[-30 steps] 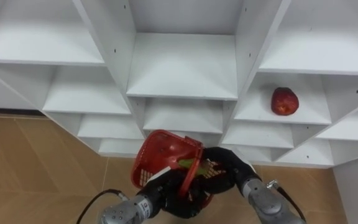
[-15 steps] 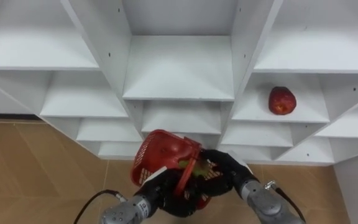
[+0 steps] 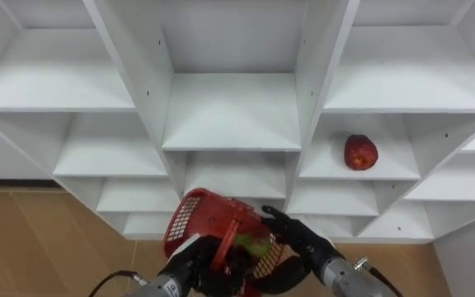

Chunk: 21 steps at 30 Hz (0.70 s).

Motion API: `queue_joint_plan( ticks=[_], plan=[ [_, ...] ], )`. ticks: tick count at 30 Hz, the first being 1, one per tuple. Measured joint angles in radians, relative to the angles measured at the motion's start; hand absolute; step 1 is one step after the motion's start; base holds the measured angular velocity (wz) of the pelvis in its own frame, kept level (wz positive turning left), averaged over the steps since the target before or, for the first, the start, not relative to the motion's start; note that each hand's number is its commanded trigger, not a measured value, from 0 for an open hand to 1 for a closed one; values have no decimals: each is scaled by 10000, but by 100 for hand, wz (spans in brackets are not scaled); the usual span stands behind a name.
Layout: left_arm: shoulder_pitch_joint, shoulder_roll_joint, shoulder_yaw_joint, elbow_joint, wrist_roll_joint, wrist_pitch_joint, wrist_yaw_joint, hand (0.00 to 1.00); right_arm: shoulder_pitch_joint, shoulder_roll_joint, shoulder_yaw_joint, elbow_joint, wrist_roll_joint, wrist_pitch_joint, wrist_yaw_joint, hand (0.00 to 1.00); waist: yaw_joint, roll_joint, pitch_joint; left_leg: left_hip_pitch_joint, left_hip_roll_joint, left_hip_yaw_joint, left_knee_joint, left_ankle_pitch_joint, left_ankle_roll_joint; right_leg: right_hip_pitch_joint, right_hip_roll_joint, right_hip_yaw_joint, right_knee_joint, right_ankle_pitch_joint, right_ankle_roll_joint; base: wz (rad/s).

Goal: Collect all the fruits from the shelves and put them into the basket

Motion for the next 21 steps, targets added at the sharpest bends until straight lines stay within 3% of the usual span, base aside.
queue_joint_plan(
  ticks=[9,11,13,21],
  plan=[
    [486,161,372,3,-14,9,426,100,1296,-361,-267,-2181,-720,213,94,0,-39,-108,7,574,-9,162,-321,-3,1,386,18,131,-168,-1,29,-6],
    [556,138,562,1,-17,8,576,100,1539,-350,-556,-2532,-714,225,91,0,-41,-126,72,680,-14,172,-385,-3,2,475,21,135,-177,-2,32,0],
    [658,140,693,2,-17,8,740,100,1625,-339,-732,-2706,-713,225,107,0,-46,-156,114,745,-14,185,-446,-4,0,491,30,142,-229,-8,38,0],
    [1017,188,728,4,-228,7,1232,100,1812,-347,-1182,-3069,-649,220,51,0,-84,-149,118,1086,14,180,-513,-79,-38,1040,115,204,-596,11,58,0]
  ],
)
